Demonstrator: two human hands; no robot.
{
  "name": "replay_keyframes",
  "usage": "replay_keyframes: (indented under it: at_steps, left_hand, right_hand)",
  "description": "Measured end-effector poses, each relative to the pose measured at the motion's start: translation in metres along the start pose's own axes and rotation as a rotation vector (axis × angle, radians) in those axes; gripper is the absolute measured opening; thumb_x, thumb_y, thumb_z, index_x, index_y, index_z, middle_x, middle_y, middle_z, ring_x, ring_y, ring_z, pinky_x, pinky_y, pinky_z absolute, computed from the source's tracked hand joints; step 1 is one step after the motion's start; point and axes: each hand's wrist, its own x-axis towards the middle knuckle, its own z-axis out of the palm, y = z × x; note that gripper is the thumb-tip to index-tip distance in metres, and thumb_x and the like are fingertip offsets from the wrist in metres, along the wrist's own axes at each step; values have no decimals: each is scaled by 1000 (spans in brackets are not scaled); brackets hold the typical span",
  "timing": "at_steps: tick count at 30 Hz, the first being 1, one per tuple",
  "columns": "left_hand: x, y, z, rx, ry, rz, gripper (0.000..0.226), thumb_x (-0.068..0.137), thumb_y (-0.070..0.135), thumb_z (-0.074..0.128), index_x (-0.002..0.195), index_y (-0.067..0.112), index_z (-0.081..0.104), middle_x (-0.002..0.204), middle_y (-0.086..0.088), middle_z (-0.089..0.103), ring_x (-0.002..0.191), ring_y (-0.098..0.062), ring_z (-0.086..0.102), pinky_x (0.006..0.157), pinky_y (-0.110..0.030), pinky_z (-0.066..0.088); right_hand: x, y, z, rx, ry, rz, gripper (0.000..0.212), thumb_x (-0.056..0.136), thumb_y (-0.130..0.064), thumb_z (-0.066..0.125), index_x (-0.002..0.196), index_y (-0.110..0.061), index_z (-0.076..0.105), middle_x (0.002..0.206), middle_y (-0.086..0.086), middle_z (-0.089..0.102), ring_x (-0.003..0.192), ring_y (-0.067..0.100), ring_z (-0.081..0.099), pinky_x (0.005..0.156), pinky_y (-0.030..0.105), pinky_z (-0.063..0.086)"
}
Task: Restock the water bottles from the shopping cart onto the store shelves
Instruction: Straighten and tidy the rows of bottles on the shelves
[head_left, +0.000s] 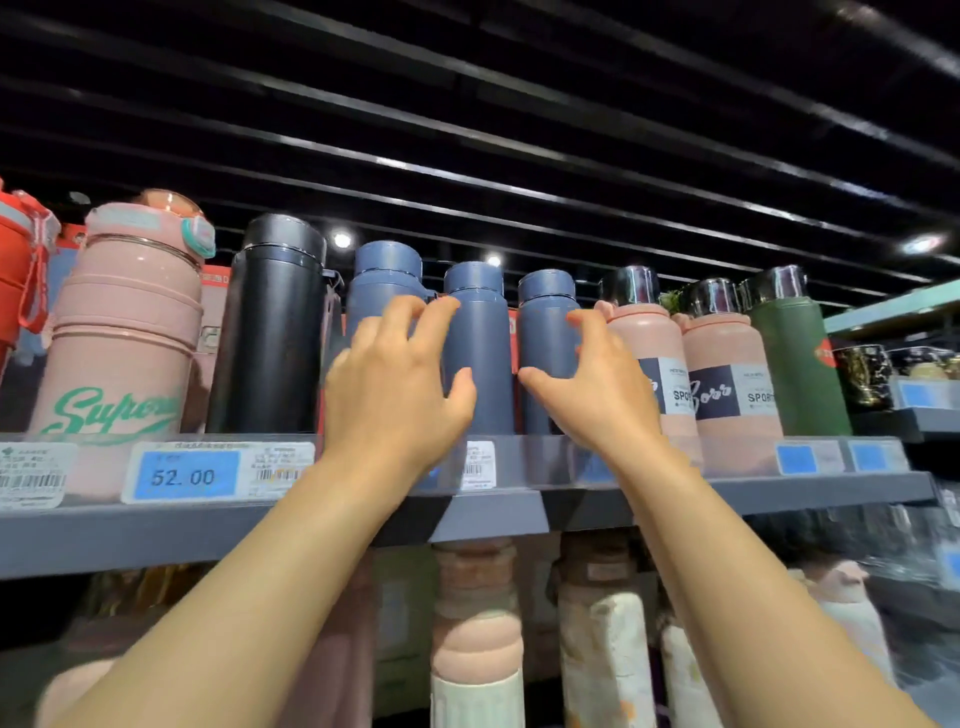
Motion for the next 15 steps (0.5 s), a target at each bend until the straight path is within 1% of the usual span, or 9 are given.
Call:
replay_keyframes:
  at_steps: [2,5,7,9,10,11,13,15]
  left_hand:
    - [8,24,21,-49,-115,-63,57,87,37,56,139,28,35,134,0,40,115,-29,45,75,-38,40]
    - [20,44,50,-3,-256,-150,71,86,40,57,145,30,18,136,-4,31,114,-32,40,71,-36,35]
    - [25,48,63,57,-295,-199,80,86,43,59,148,31,10,139,-7,24,114,-34,37,71,-36,36]
    - [26,48,70,110,-288,-223,86,85,46,60,148,31,4,141,-9,19,115,-35,36,72,-37,39]
    - [25,48,71,123,-289,-230,88,84,49,61,147,31,3,142,-11,17,115,-36,37,73,-38,40]
    - [25,48,72,134,-297,-233,90,83,52,61,147,32,1,144,-12,15,115,-38,39,75,-39,41]
    - [26,48,72,143,-336,-254,95,81,56,63,146,33,-2,146,-13,12,114,-40,43,77,-40,43]
    - [27,47,74,136,-365,-293,99,79,55,66,146,34,-4,143,-14,17,109,-40,48,70,-38,40]
  right_hand:
    - [4,23,-11,-29,-19,37,66,82,-42,66,136,-25,33,131,7,49,116,30,50,85,38,42]
    - [8,53,-22,-51,-44,89,67,82,-42,67,137,-26,32,127,8,52,113,30,52,77,34,37]
    - [10,64,-23,-33,-55,82,68,82,-42,67,138,-25,31,122,7,54,108,27,53,75,32,35]
    - [15,65,-17,-1,-86,39,65,83,-40,66,136,-25,32,112,3,54,95,22,51,73,30,35]
    - [19,64,-12,19,-106,16,64,82,-39,66,135,-25,32,108,1,54,91,20,51,72,31,38]
    - [24,61,-6,41,-126,-1,66,81,-38,67,134,-26,31,108,0,56,92,21,54,72,33,42]
    - [32,57,6,70,-178,3,75,78,-40,67,138,-29,23,116,2,60,99,26,59,80,38,49]
    - [37,54,16,65,-231,42,87,77,-44,66,144,-32,10,117,6,60,101,29,59,86,42,49]
